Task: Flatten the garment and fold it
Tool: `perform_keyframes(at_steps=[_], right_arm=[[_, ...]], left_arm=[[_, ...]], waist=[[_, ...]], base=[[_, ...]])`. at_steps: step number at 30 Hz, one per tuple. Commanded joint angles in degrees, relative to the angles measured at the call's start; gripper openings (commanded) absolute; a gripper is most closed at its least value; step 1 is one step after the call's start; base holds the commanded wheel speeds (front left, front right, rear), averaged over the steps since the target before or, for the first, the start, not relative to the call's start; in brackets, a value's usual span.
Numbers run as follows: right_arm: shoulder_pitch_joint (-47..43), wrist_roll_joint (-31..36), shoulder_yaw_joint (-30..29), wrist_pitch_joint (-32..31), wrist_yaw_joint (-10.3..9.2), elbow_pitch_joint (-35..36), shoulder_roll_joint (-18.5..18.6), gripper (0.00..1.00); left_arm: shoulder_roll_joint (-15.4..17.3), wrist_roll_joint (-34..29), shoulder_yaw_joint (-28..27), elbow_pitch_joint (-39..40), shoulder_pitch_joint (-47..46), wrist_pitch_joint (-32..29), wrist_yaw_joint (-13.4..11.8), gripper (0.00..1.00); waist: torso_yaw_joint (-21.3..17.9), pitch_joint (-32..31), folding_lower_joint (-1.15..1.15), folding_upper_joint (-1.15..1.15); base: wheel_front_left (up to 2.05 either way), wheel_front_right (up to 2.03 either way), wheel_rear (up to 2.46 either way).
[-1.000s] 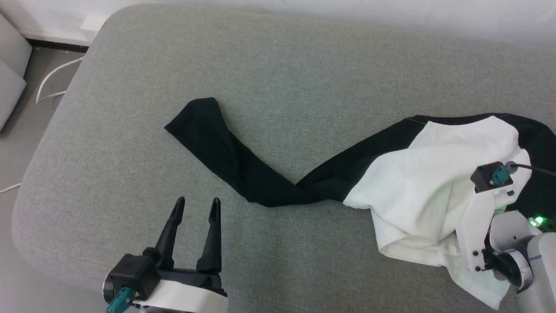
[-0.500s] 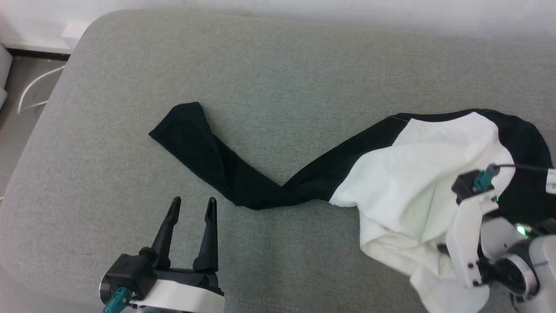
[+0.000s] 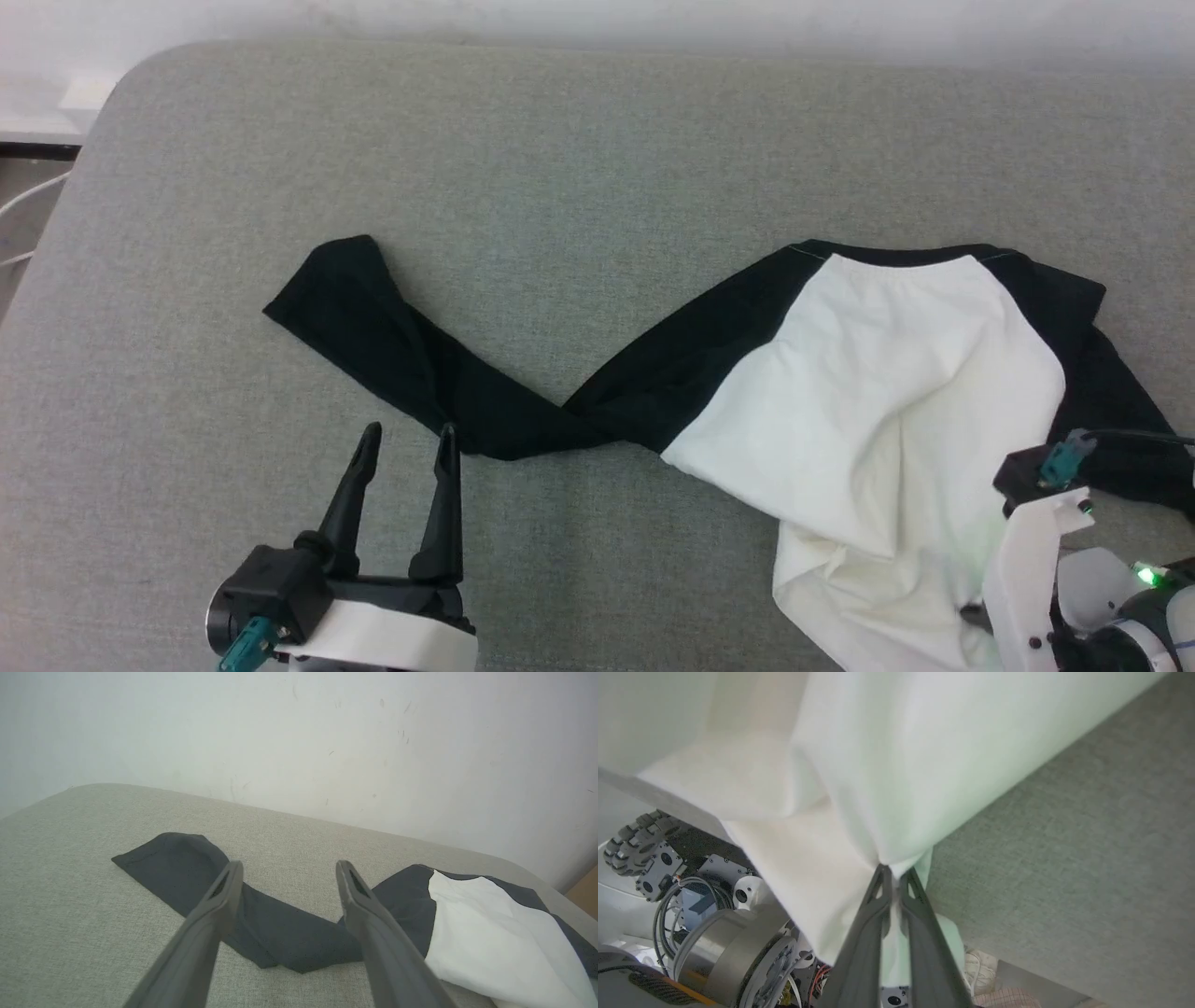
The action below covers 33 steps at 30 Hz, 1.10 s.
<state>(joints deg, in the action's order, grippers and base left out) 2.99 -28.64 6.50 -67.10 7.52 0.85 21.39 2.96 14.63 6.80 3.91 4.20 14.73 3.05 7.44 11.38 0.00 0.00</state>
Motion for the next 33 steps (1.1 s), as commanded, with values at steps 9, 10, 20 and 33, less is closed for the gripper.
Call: perform_keyframes(at_steps=[9, 10, 20, 33], right_arm=[[2.51, 2.02, -5.36, 14.44, -0.03, 2.68, -6.92, 1.0], [2.74, 1.66, -6.79, 16.41, -0.03, 3.91, -7.92, 1.0], [1.37, 11.58, -19.64, 49.43, -0.03, 11.6, -17.64, 1.0], [-6.31, 18.68, -20.07, 80.96, -0.03, -2.5, -18.49, 1.0]], left_arm=[[-0.08, -0.8, -0.82, 0.37, 0.21, 0.27, 0.36, 1.0], [-0.08, -0.79, -0.89, 0.69, 0.24, 0.27, 0.28, 1.0], [-0.08, -1.26, -2.51, 4.51, 0.05, 0.27, -0.2, 1.0], [-0.08, -7.14, -3.6, 9.75, 2.93, 0.27, -1.81, 1.0]], waist=[[-2.28, -1.92, 0.0, 0.0], [-2.51, -2.03, 0.0, 0.0], [-4.82, -1.71, 0.0, 0.0], [-7.79, -3.31, 0.0, 0.0]], base=[[0.0, 0.0, 0.0], [0.0, 0.0, 0.0], [0.0, 0.0, 0.0], [0.0, 0.0, 0.0]])
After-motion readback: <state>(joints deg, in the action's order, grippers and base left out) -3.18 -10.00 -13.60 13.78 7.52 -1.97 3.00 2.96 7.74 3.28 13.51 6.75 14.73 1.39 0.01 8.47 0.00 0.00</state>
